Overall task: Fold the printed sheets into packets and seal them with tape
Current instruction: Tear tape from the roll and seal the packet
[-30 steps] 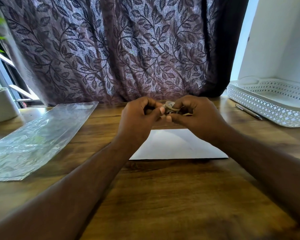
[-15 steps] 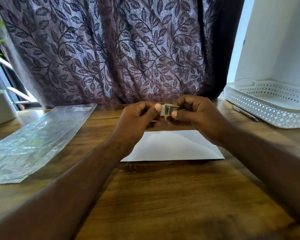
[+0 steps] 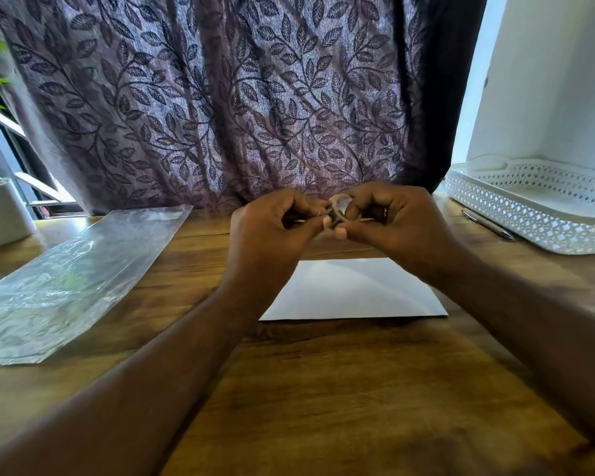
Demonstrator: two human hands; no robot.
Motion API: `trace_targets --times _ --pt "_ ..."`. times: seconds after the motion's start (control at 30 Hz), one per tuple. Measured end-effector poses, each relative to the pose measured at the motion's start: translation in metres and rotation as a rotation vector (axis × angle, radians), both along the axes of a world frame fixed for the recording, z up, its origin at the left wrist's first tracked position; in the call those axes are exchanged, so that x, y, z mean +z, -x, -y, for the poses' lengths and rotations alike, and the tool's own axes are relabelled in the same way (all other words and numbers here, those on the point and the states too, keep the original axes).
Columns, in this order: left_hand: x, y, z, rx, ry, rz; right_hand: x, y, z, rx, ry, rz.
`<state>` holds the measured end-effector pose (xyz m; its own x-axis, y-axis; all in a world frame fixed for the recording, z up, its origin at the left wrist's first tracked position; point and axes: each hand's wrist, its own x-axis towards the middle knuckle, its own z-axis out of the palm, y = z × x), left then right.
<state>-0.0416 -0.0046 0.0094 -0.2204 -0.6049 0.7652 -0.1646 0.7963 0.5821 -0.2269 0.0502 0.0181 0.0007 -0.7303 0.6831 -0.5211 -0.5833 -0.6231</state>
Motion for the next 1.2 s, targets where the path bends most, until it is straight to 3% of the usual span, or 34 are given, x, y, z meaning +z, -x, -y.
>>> trace_targets --times 0.23,0.43,0.57,0.77,0.87,0.97,1.2 --pt "0.001 -0.005 0.002 -0.012 -0.016 0.029 -0.002 0.007 0.004 0.042 -0.042 0.014" --pt "0.002 -0.005 0.006 -0.146 -0.193 -0.014 -0.003 0.012 0.005 0.08 -0.091 0.06" --pt "0.004 -0.004 0.004 -0.343 -0.408 -0.158 -0.004 0.014 0.007 0.087 -0.138 0.148" --pt "0.001 -0.003 0.005 -0.374 -0.459 -0.191 -0.004 0.017 0.009 0.099 -0.169 0.165" --pt "-0.005 -0.003 0.011 -0.314 -0.439 -0.096 -0.003 0.025 0.011 0.025 -0.187 0.127" --pt "-0.014 -0.002 0.015 -0.224 -0.336 0.103 -0.003 0.039 0.012 -0.095 -0.236 0.073" --pt "-0.017 0.008 0.003 -0.123 -0.119 0.355 -0.008 0.076 0.012 -0.428 -0.351 -0.115"
